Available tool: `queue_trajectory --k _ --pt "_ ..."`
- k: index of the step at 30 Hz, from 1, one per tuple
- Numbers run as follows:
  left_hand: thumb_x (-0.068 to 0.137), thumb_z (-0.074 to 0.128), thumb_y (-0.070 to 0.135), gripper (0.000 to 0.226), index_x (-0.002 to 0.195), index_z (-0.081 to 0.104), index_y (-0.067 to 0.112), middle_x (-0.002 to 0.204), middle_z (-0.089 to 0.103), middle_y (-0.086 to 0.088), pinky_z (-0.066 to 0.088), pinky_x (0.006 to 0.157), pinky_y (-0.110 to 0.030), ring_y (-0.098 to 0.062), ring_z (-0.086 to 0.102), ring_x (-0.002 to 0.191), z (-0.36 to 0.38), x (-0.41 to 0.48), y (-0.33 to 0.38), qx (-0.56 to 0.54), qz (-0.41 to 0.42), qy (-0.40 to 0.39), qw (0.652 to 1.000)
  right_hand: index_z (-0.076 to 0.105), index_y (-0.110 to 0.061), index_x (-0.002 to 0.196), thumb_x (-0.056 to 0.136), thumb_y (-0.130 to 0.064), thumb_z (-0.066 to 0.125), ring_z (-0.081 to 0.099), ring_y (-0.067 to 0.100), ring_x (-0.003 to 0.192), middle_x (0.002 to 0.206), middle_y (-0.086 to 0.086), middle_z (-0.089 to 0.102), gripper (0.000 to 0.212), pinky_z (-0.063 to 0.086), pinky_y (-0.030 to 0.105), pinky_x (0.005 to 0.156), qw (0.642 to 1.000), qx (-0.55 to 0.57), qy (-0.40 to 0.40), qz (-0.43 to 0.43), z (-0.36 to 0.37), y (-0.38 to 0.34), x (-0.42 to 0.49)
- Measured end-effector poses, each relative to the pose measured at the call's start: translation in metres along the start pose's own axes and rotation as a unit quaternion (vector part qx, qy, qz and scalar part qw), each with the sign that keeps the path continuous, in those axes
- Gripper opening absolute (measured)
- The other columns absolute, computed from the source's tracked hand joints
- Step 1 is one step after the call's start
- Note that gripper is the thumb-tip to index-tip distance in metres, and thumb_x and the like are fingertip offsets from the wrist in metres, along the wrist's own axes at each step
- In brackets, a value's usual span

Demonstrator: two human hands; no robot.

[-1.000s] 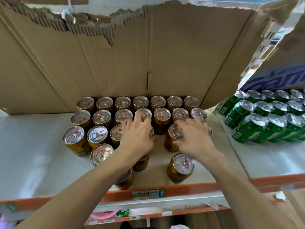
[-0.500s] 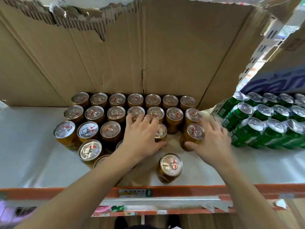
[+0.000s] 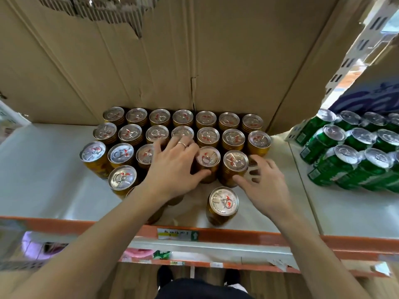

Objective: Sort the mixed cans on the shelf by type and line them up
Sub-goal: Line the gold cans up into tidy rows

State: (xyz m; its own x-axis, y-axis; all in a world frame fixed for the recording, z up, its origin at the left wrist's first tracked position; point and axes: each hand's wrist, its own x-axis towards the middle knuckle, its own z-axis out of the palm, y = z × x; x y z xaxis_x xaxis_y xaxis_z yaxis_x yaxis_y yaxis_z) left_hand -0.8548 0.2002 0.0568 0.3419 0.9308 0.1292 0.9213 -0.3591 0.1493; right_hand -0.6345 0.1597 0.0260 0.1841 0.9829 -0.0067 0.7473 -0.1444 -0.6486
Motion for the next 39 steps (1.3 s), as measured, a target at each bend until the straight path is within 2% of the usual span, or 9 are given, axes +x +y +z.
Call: queue_trajectory --k 4,7,10,14,19,24,31,35,39 --pt "0.073 0.045 0.081 0.068 0.111 0.062 0.026 0.118 0.059 0.002 0.025 0.101 -0.053 -0.025 0.049 0.120 -0.006 -0.044 -0.024 0.041 -0.056 0.020 0.997 0.048 -0.030 0.133 0.075 -0.067 0.062 0.053 0.004 0.103 0.122 -0.015 0.050 0.070 0.053 0.035 0.086 0.994 0.008 -0.089 -0.065 -0.008 0.000 -0.049" --pt "0.072 0.060 0.075 0.065 0.114 0.061 0.025 0.127 0.056 -0.004 0.023 0.102 -0.057 -0.030 0.049 0.123 0.002 -0.062 -0.026 0.074 -0.056 -0.009 0.996 0.037 -0.029 0.143 0.073 -0.061 0.074 0.050 0.010 0.120 0.137 -0.012 0.047 0.085 0.048 0.034 0.100 0.986 -0.034 -0.148 -0.067 0.007 -0.005 -0.064" --pt "0.074 0.064 0.068 0.055 0.111 0.061 0.026 0.128 0.057 -0.001 0.030 0.100 -0.056 -0.028 0.053 0.117 -0.002 -0.072 -0.028 0.048 -0.052 0.040 0.997 0.031 -0.028 0.147 0.071 -0.051 0.081 0.045 0.016 0.129 0.143 -0.007 0.043 0.094 0.043 0.036 0.106 0.989 -0.018 -0.130 -0.061 0.015 -0.009 -0.065" --pt "0.085 0.058 0.054 0.041 0.104 0.064 0.018 0.115 0.059 -0.001 0.039 0.086 -0.043 -0.028 0.057 0.100 -0.012 -0.100 -0.067 -0.040 -0.151 0.150 0.976 0.046 -0.017 0.139 0.068 -0.045 0.085 0.047 0.021 0.123 0.133 0.001 0.052 0.085 0.046 0.042 0.101 0.984 -0.060 -0.042 -0.164 0.006 -0.020 -0.063" --pt "0.087 0.060 0.056 0.032 0.107 0.049 0.033 0.109 0.057 0.010 0.052 0.081 -0.042 -0.015 0.062 0.096 -0.001 -0.112 -0.104 -0.163 -0.249 0.057 0.953 0.054 -0.020 0.132 0.077 -0.041 0.077 0.049 0.020 0.122 0.130 -0.002 0.055 0.063 0.043 0.039 0.097 0.961 -0.083 -0.035 -0.263 0.030 -0.065 -0.053" --pt "0.083 0.069 0.053 0.041 0.107 0.045 0.031 0.101 0.059 0.010 0.056 0.076 -0.043 -0.013 0.062 0.091 -0.003 -0.105 -0.116 -0.205 -0.219 0.050 0.953 0.053 -0.022 0.133 0.076 -0.042 0.078 0.047 0.023 0.123 0.133 -0.002 0.054 0.065 0.039 0.039 0.090 0.951 -0.132 -0.075 -0.269 0.064 -0.099 -0.047" --pt "0.069 0.063 0.053 0.078 0.141 0.043 0.033 0.112 0.048 0.012 0.056 0.089 -0.041 -0.019 0.060 0.101 -0.012 -0.125 -0.152 -0.211 -0.155 0.025 0.965 0.052 -0.023 0.134 0.065 -0.053 0.082 0.041 0.025 0.124 0.134 0.000 0.052 0.081 0.042 0.045 0.085 0.920 -0.215 -0.096 -0.313 0.086 -0.126 -0.060" --pt "0.068 0.061 0.055 0.070 0.130 0.062 0.022 0.102 0.044 0.014 0.047 0.080 -0.020 -0.010 0.052 0.086 -0.018 -0.140 -0.166 -0.158 -0.090 0.071 0.981 0.061 -0.016 0.120 0.060 -0.057 0.082 0.052 0.028 0.108 0.113 0.002 0.061 0.075 0.042 0.044 0.079 0.900 -0.265 -0.110 -0.328 0.099 -0.139 -0.055" --pt "0.067 0.060 0.053 0.066 0.123 0.066 0.018 0.093 0.045 0.005 0.047 0.066 -0.027 -0.020 0.052 0.071 -0.026 -0.145 -0.189 -0.102 -0.079 0.095 0.987 0.061 -0.014 0.113 0.061 -0.061 0.074 0.050 0.026 0.097 0.106 0.002 0.059 0.071 0.037 0.039 0.073 0.892 -0.273 -0.091 -0.349 0.112 -0.152 -0.047"
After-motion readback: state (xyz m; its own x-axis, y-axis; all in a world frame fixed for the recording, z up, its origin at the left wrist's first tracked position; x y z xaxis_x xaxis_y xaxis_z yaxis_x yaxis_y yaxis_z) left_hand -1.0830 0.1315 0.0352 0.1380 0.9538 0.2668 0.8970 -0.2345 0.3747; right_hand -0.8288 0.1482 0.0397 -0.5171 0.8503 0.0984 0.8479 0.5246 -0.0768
